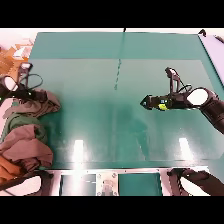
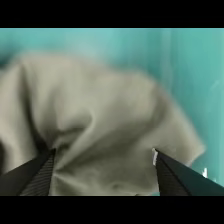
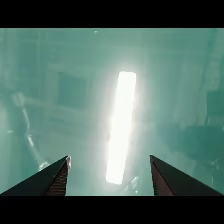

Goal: Fold the shirts.

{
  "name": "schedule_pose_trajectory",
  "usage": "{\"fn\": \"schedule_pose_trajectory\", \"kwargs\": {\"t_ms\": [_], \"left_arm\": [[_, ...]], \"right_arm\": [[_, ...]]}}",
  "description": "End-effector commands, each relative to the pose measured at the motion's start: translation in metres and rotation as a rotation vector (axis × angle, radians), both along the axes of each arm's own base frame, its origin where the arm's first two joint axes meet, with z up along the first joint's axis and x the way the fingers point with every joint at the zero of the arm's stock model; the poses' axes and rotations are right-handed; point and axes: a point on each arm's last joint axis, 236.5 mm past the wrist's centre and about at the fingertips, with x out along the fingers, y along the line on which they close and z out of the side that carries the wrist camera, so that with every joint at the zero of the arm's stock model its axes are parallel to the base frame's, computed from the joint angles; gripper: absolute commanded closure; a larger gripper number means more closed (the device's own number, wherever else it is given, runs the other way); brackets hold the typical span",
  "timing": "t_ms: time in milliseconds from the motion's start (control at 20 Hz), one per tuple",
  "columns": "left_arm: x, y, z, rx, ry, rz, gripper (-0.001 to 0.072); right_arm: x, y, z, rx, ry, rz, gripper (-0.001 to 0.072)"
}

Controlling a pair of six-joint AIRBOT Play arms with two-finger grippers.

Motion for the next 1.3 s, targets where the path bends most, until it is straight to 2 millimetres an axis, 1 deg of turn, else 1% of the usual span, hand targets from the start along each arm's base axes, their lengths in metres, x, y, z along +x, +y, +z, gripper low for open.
{"fn": "schedule_pose_trajectory", "kwargs": {"t_ms": [0, 50, 100, 150, 200, 250, 300, 350, 400, 450, 500, 600, 650, 700, 750, 800, 850, 900, 950, 1050, 1100, 1150, 1200, 1250], "left_arm": [[-0.021, 0.003, -0.050, 0.003, 0.176, -0.013, -0.0013], [-0.020, 0.003, -0.055, 0.001, 0.184, -0.013, -0.0013], [-0.019, 0.003, -0.059, -0.001, 0.185, -0.012, 0.0123], [-0.018, 0.003, -0.058, 0.000, 0.181, -0.013, 0.0540], [-0.015, 0.004, -0.053, 0.003, 0.172, -0.017, 0.0681], [-0.010, 0.003, -0.045, -0.002, 0.166, -0.011, 0.0681], [-0.002, 0.001, -0.031, -0.017, 0.151, -0.007, 0.0682], [0.009, -0.004, -0.012, -0.043, 0.132, -0.002, 0.0682], [0.021, -0.013, 0.011, -0.079, 0.104, -0.003, 0.0682], [0.032, -0.025, 0.038, -0.104, 0.076, -0.026, 0.0682], [0.043, -0.044, 0.070, -0.109, 0.044, -0.085, 0.0683], [0.056, -0.093, 0.131, -0.098, -0.031, -0.213, 0.0682], [0.057, -0.129, 0.160, -0.112, -0.077, -0.292, 0.0683], [0.055, -0.165, 0.182, -0.141, -0.117, -0.366, 0.0683], [0.049, -0.206, 0.199, -0.186, -0.156, -0.446, 0.0682], [0.042, -0.244, 0.210, -0.229, -0.184, -0.514, 0.0682], [0.032, -0.281, 0.214, -0.270, -0.201, -0.575, 0.0682], [0.023, -0.312, 0.212, -0.294, -0.203, -0.620, 0.0682], [0.012, -0.343, 0.206, -0.308, -0.198, -0.676, 0.0682], [-0.009, -0.401, 0.181, -0.346, -0.157, -0.772, 0.0681], [-0.019, -0.426, 0.165, -0.367, -0.128, -0.807, 0.0680], [-0.027, -0.447, 0.148, -0.384, -0.102, -0.834, 0.0603], [-0.032, -0.463, 0.132, -0.389, -0.080, -0.849, 0.0227], [-0.034, -0.469, 0.121, -0.392, -0.059, -0.841, 0.0095]], "right_arm": [[0.008, -0.005, 0.002, 0.002, -0.025, -0.025, 0.0149], [0.009, -0.007, 0.003, 0.002, -0.025, -0.031, 0.0153], [0.009, -0.008, 0.003, 0.002, -0.025, -0.035, 0.0161], [0.009, -0.009, 0.002, 0.005, -0.021, -0.042, 0.0191], [0.009, -0.009, 0.003, 0.005, -0.020, -0.042, 0.0413], [0.009, -0.009, 0.003, 0.005, -0.021, -0.042, 0.0582], [0.009, -0.009, 0.003, 0.005, -0.022, -0.042, 0.0585], [0.009, -0.009, 0.004, 0.005, -0.024, -0.041, 0.0607], [0.010, -0.009, 0.006, 0.006, -0.024, -0.038, 0.0667], [0.010, -0.010, 0.010, 0.007, -0.023, -0.039, 0.0674], [0.012, -0.013, 0.015, 0.008, -0.022, -0.040, 0.0674], [0.016, -0.025, 0.028, 0.010, -0.018, -0.060, 0.0674], [0.018, -0.033, 0.034, 0.011, -0.016, -0.076, 0.0674], [0.021, -0.042, 0.041, 0.012, -0.018, -0.096, 0.0674], [0.023, -0.051, 0.047, 0.013, -0.018, -0.116, 0.0674], [0.025, -0.061, 0.052, 0.013, -0.018, -0.136, 0.0673], [0.025, -0.068, 0.055, 0.013, -0.015, -0.150, 0.0673], [0.025, -0.074, 0.057, 0.013, -0.009, -0.164, 0.0673], [0.024, -0.079, 0.057, 0.013, -0.003, -0.174, 0.0672], [0.022, -0.085, 0.056, 0.013, 0.012, -0.187, 0.0663], [0.021, -0.086, 0.055, 0.013, 0.015, -0.190, 0.0623], [0.021, -0.088, 0.055, 0.014, 0.017, -0.194, 0.0536], [0.020, -0.089, 0.055, 0.013, 0.023, -0.194, 0.0423], [0.018, -0.091, 0.054, 0.014, 0.032, -0.198, 0.0377]]}}
